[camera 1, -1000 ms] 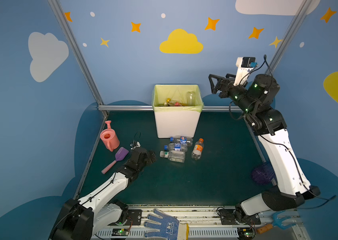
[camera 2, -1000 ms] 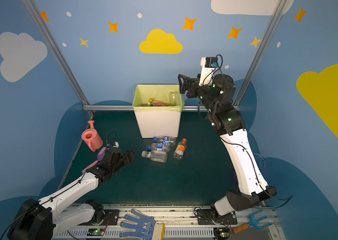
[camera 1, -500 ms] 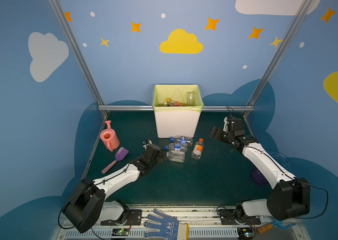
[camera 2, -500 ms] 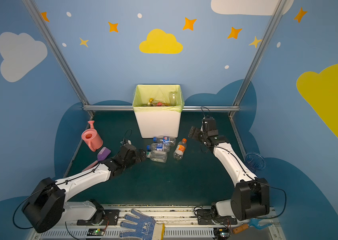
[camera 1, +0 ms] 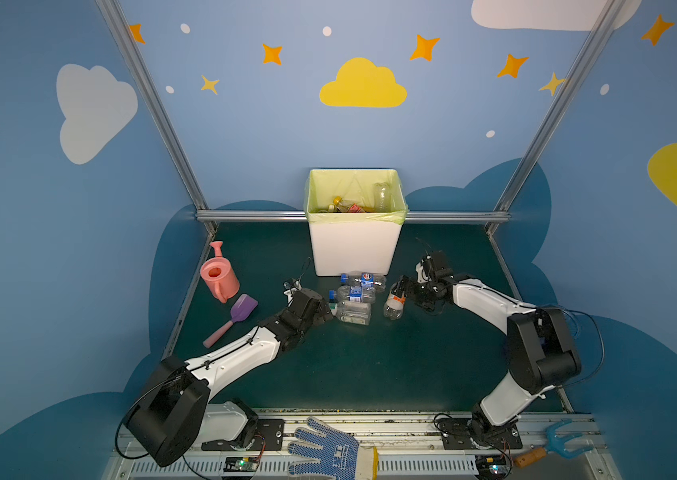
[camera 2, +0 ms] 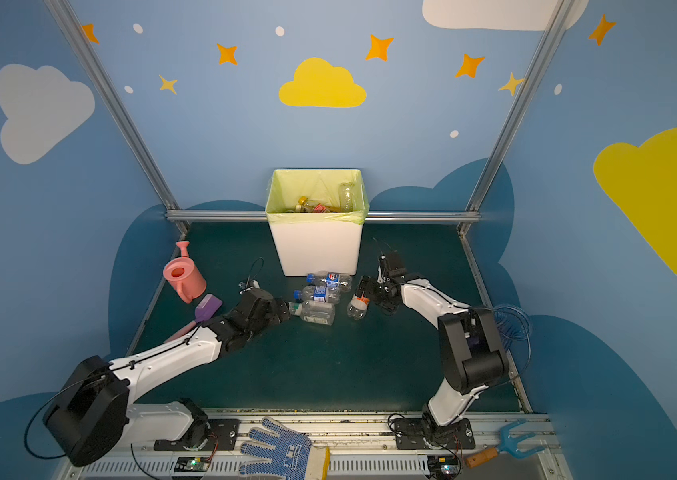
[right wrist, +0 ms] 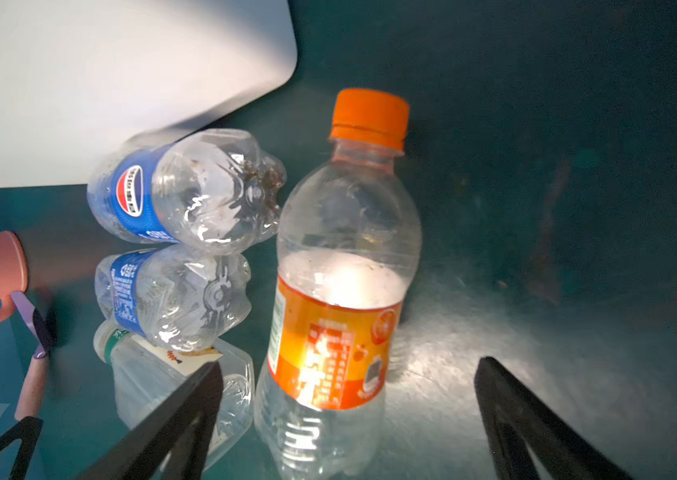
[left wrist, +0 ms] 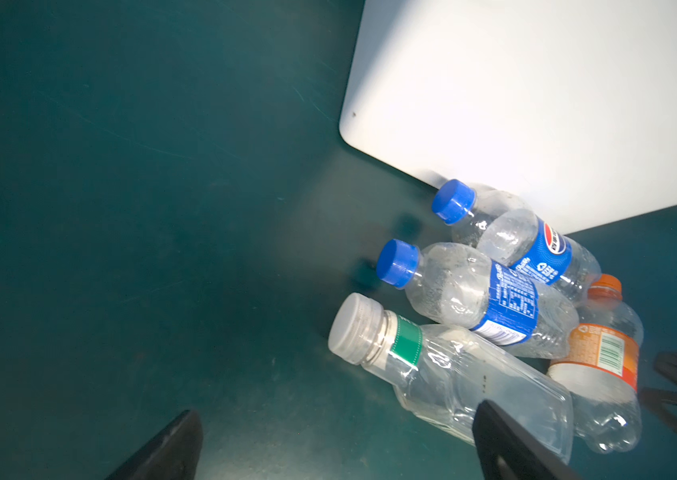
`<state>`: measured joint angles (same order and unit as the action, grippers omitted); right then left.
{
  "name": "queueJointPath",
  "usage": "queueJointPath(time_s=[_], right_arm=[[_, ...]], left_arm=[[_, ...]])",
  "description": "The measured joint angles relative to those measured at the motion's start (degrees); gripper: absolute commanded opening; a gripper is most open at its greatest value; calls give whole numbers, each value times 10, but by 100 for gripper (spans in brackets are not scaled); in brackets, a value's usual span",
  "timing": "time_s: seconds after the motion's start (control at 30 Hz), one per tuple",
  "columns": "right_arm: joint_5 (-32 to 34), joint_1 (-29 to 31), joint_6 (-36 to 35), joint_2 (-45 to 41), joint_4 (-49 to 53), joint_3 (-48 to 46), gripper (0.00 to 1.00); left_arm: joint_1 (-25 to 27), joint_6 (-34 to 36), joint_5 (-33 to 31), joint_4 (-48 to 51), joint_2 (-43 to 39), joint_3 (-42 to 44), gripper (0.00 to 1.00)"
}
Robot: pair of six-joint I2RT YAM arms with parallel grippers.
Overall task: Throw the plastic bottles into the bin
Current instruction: 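Grasp the orange-cap bottle with the right gripper while the left gripper nears the pile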
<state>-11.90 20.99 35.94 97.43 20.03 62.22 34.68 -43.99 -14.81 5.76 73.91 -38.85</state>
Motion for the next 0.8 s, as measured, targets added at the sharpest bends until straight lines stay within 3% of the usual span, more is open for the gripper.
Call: queueJointPath(time_s=[0.47, 0.8], right_arm=[[10, 11, 12, 67, 31, 51, 91], [14, 11, 0, 93, 47, 90, 79]], left_arm=[[0, 0, -24, 11, -19, 13, 100], [0, 0, -25, 11, -19, 16, 100]])
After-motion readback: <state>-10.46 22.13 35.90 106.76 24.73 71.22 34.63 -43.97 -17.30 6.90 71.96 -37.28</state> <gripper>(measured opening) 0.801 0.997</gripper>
